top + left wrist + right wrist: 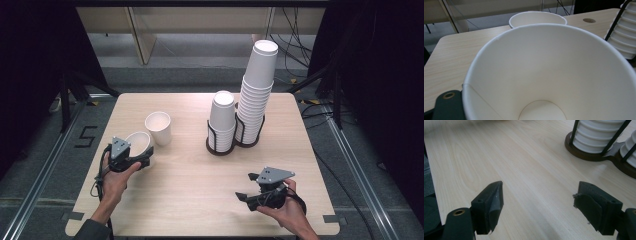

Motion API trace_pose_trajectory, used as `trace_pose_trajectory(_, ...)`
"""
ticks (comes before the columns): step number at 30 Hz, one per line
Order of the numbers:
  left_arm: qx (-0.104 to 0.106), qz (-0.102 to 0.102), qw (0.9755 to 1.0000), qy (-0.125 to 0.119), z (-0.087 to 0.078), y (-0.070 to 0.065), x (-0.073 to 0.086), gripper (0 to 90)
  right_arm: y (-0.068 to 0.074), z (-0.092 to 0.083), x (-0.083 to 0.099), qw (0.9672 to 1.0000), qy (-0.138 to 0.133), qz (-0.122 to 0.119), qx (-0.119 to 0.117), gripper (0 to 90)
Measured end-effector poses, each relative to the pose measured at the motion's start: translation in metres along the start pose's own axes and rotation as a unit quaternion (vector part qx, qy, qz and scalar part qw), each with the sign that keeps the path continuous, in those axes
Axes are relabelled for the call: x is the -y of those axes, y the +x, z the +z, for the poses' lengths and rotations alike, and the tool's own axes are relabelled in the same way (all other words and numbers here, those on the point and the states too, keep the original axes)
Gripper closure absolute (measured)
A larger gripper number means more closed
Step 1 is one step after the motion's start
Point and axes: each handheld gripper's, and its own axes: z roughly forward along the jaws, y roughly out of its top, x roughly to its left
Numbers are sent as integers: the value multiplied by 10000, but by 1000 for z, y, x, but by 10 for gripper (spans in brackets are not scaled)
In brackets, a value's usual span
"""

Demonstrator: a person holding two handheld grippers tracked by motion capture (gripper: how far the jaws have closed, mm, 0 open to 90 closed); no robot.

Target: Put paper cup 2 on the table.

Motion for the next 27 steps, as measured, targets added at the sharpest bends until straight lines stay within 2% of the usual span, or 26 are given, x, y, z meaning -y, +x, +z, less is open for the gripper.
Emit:
trace_pose_trajectory(6,-21,-87,9999,-73,13,5,-4,149,0,0,0,10000,7,6,-33,228)
trace_pose_trajectory(11,-119,-44,9999,83,20,7,1,146,1,0,0,10000,29,-44,-66,225)
trace_pose_trajectory(14,-127,-74,9999,56,20,9,2,144,1,0,0,10000,34,-23,-63,225)
trace_pose_trajectory(20,-165,-76,9997,173,24,12,5,131,2,0,0,10000,39,-11,-80,226)
trace_pose_trajectory(27,-172,-92,9998,-1,27,15,17,106,2,1,0,10000,23,-55,-63,225)
